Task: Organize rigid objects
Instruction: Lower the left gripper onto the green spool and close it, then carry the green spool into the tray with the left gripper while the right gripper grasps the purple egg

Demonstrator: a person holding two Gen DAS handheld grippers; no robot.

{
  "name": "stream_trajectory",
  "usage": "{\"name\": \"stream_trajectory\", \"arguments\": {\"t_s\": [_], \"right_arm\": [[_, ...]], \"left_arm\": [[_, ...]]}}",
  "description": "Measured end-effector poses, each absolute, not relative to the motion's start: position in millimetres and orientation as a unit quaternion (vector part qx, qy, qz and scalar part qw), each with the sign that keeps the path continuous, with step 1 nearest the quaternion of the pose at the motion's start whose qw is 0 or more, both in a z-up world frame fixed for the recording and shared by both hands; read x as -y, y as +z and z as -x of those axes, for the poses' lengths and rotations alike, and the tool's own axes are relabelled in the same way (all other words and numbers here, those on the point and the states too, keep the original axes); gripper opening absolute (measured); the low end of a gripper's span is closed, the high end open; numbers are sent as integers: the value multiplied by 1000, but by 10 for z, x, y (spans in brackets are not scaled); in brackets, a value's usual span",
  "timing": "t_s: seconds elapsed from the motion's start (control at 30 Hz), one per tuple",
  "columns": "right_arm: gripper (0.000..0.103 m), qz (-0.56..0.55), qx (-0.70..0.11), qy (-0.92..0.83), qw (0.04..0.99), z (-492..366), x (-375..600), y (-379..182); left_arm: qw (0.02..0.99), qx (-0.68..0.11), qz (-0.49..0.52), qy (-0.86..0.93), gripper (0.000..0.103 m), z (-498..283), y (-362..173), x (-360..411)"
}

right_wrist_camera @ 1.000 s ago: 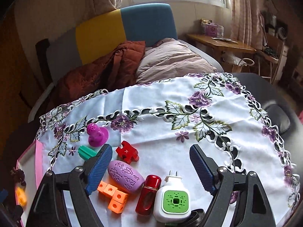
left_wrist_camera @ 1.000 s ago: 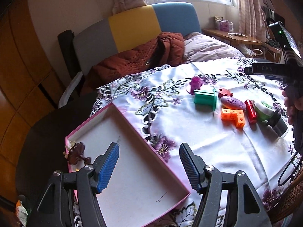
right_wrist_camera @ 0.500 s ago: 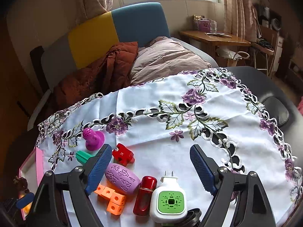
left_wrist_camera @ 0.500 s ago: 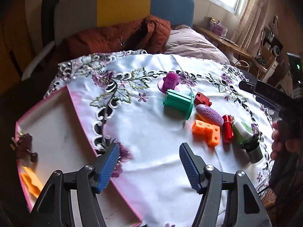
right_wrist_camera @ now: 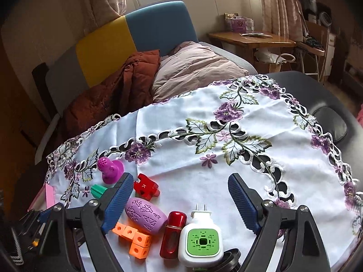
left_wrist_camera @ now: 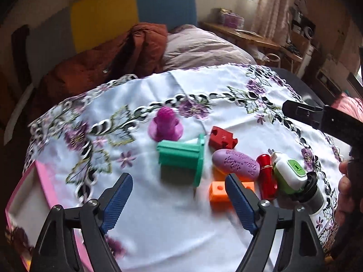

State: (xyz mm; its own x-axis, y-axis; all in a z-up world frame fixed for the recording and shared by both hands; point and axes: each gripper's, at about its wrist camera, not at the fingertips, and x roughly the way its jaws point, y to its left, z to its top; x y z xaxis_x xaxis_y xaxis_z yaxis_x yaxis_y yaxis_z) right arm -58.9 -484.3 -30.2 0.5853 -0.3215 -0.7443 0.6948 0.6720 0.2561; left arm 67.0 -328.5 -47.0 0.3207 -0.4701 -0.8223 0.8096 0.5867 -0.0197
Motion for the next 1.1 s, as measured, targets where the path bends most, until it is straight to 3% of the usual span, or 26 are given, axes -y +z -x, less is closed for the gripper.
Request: {"name": "stream_trajectory", "arguments": {"t_s": [0.33,0.43,0.77,1.1], "right_arm": [[87,-299,-340,-303,839,626,4937,-345],[87,-301,-342,-303,837,623,4953,-359],[87,-354,-305,-333,819,850,5193,-363],[86,-381,-351,-289,805,715,5191,-592]], "left_arm": [[776,-446,-216,-391,85,-1004,-775,3652],[769,-463,-207,-388,57,-1056,-882,3631],[788,-459,-155,-380,57,-823,-770,3017],[790,-454,-115,-395,57,-360,-557,2424]]}}
